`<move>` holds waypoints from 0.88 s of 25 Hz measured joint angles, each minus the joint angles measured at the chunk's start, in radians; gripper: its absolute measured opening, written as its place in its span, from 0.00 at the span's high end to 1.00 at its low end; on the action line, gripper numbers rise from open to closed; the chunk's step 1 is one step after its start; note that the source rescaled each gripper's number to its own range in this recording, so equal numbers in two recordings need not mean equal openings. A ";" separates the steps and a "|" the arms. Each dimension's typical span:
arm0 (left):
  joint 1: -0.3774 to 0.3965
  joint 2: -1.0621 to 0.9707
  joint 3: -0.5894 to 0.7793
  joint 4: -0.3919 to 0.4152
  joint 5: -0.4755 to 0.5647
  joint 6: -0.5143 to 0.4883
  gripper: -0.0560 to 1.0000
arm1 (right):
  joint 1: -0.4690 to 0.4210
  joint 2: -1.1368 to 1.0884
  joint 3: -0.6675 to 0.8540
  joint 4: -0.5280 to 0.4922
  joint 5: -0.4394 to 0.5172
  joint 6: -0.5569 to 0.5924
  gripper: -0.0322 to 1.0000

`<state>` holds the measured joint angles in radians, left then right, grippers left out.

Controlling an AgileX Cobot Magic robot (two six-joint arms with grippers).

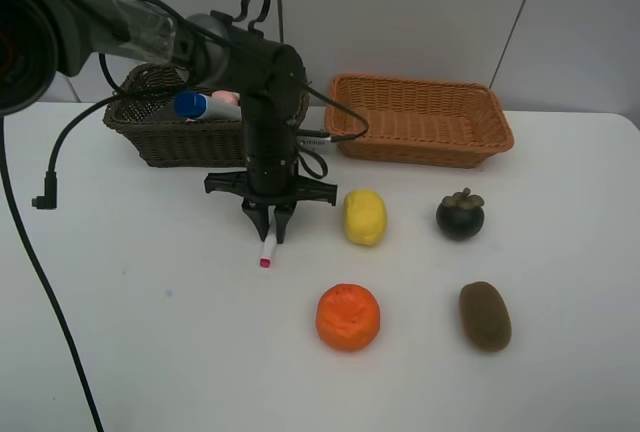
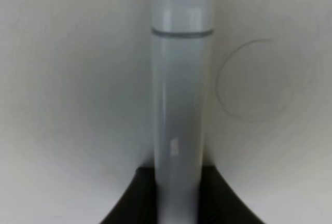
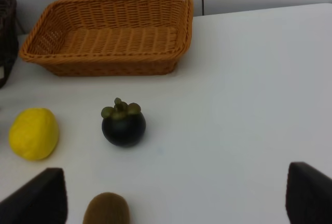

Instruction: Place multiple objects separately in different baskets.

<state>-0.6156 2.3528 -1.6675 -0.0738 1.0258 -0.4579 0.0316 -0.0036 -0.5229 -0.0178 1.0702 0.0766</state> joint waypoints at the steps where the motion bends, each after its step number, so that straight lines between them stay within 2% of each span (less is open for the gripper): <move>1: -0.003 -0.006 0.005 0.005 0.003 0.008 0.94 | 0.000 0.000 0.000 0.000 0.000 0.000 0.01; 5: -0.032 -0.093 0.010 0.013 0.013 0.060 0.94 | 0.000 0.000 0.000 0.000 0.000 0.000 0.01; 9: -0.089 -0.264 0.010 0.013 0.009 0.122 0.94 | 0.000 0.000 0.000 0.000 0.000 0.000 0.01; 12: -0.104 -0.366 0.010 0.026 -0.065 0.174 0.94 | 0.000 0.000 0.000 0.001 0.000 0.000 0.01; 15: -0.054 -0.413 0.010 0.074 -0.217 0.191 0.94 | 0.000 0.000 0.000 0.001 0.000 0.000 0.01; 18: 0.052 -0.407 0.010 0.093 -0.378 0.200 0.94 | 0.000 0.000 0.000 0.001 0.000 0.000 0.01; 19: 0.110 -0.386 0.010 0.103 -0.482 0.219 0.94 | 0.000 0.000 0.000 0.001 0.000 0.000 0.01; 22: 0.166 -0.334 0.010 0.106 -0.597 0.257 0.94 | 0.000 0.000 0.000 0.001 0.000 0.000 0.01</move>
<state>-0.4496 2.0188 -1.6579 0.0319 0.4293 -0.2005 0.0316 -0.0036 -0.5229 -0.0168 1.0702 0.0766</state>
